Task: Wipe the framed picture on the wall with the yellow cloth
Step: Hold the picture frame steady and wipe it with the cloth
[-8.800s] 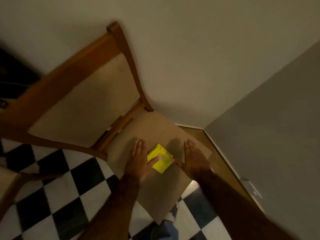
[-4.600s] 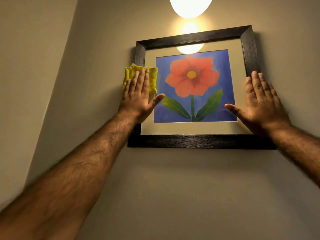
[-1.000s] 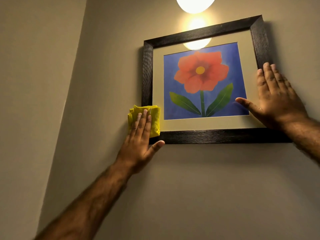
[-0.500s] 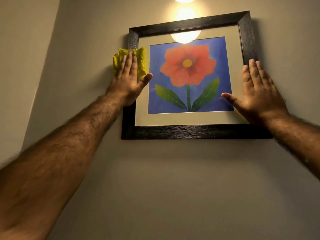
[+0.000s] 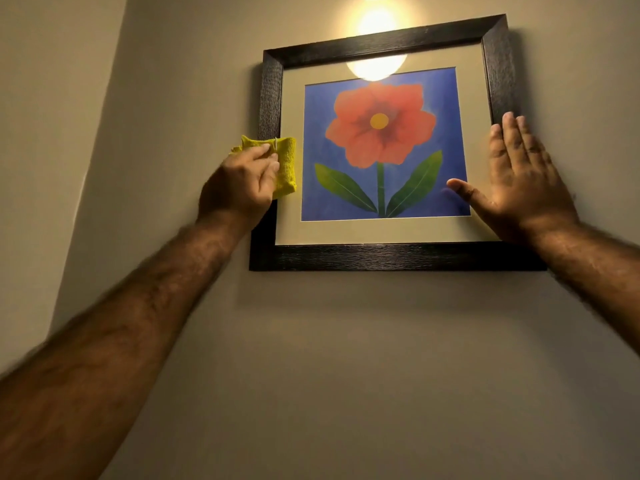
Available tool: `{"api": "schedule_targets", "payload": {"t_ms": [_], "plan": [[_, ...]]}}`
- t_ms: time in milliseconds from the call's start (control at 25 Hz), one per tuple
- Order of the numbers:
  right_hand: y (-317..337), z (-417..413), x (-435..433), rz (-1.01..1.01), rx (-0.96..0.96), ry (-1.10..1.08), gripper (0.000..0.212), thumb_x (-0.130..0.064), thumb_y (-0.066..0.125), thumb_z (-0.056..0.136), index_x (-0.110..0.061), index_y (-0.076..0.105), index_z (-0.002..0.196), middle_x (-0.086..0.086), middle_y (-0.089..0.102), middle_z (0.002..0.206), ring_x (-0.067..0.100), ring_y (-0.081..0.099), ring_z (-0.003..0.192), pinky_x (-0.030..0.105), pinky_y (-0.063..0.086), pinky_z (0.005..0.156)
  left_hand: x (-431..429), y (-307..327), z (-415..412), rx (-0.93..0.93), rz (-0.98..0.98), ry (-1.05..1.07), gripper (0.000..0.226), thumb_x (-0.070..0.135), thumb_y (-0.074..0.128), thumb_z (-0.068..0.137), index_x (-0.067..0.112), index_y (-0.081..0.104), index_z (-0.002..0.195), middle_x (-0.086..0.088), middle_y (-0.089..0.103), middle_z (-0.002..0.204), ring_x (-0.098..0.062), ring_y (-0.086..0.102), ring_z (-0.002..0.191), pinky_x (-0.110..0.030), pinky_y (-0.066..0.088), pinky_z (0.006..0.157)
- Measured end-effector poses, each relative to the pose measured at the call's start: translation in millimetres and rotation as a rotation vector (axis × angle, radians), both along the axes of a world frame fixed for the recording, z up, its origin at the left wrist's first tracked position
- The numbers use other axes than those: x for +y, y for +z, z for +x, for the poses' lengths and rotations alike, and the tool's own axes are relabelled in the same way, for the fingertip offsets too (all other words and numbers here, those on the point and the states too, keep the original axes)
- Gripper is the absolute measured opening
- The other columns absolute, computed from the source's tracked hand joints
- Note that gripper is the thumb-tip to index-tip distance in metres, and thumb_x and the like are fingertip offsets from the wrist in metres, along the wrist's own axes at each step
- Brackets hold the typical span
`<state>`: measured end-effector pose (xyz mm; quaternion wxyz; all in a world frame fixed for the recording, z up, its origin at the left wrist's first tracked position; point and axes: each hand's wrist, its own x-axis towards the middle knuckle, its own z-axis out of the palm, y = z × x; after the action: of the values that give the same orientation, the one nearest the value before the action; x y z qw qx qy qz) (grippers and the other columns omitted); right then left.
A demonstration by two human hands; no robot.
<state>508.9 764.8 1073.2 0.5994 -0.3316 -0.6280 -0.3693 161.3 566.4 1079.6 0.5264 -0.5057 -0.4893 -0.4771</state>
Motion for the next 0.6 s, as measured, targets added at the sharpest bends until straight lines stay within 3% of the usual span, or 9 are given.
{"api": "schedule_targets", "payload": {"t_ms": [80, 200, 280, 360, 480, 600], "plan": [[0, 0, 1, 0.006, 0.0, 0.0, 0.109, -0.084, 0.023, 0.088, -0.006, 0.007, 0.162, 0.013, 0.001, 0.173, 0.026, 0.002, 0.161, 0.044, 0.008, 0.13, -14, 16, -3, -0.031, -0.036, -0.032, 0.029, 0.019, 0.067, 0.092, 0.013, 0.075, 0.12, -0.006, 0.069, 0.134, -0.027, 0.065, 0.122, -0.038, 0.051, 0.107], [1, 1, 2, 0.01, -0.001, -0.002, 0.109, -0.084, 0.022, 0.088, -0.006, 0.007, 0.162, 0.013, 0.001, 0.173, 0.026, 0.002, 0.161, 0.044, 0.008, 0.13, -26, 33, 0, -0.176, -0.092, -0.106, 0.032, 0.023, 0.081, 0.081, 0.023, 0.076, 0.113, -0.006, 0.069, 0.128, -0.025, 0.064, 0.118, -0.039, 0.054, 0.101], [1, 1, 3, 0.013, -0.002, 0.001, 0.11, -0.085, 0.022, 0.088, -0.005, 0.007, 0.162, 0.013, 0.002, 0.173, 0.027, 0.002, 0.161, 0.045, 0.01, 0.13, -28, 45, -2, -0.285, -0.096, -0.015, 0.063, 0.03, 0.086, 0.075, 0.024, 0.062, 0.132, -0.012, 0.056, 0.142, -0.031, 0.053, 0.13, -0.043, 0.05, 0.105], [0, 0, 3, 0.019, -0.001, 0.006, 0.11, -0.085, 0.022, 0.087, -0.005, 0.008, 0.162, 0.014, 0.003, 0.173, 0.027, 0.003, 0.161, 0.046, 0.01, 0.13, -32, 53, -8, -0.501, -0.195, -0.08, 0.091, 0.036, 0.089, 0.069, 0.016, 0.046, 0.146, -0.015, 0.051, 0.149, -0.034, 0.051, 0.132, -0.047, 0.05, 0.105], [0, -1, 0, 0.012, 0.0, 0.014, 0.111, -0.085, 0.023, 0.087, -0.005, 0.008, 0.162, 0.015, 0.003, 0.173, 0.028, 0.003, 0.161, 0.046, 0.01, 0.13, -34, 57, -15, -0.692, -0.326, -0.344, 0.071, 0.035, 0.089, 0.068, 0.008, 0.061, 0.127, -0.012, 0.066, 0.131, -0.027, 0.062, 0.11, -0.042, 0.058, 0.077], [-2, 0, -4, -0.015, -0.008, 0.0, 0.11, -0.084, 0.024, 0.087, -0.005, 0.006, 0.162, 0.014, 0.002, 0.173, 0.028, 0.002, 0.161, 0.047, 0.008, 0.13, -33, 54, -15, -0.668, -0.32, -0.37, 0.061, 0.035, 0.088, 0.07, 0.008, 0.064, 0.119, -0.01, 0.068, 0.124, -0.027, 0.064, 0.108, -0.041, 0.056, 0.073]]}}
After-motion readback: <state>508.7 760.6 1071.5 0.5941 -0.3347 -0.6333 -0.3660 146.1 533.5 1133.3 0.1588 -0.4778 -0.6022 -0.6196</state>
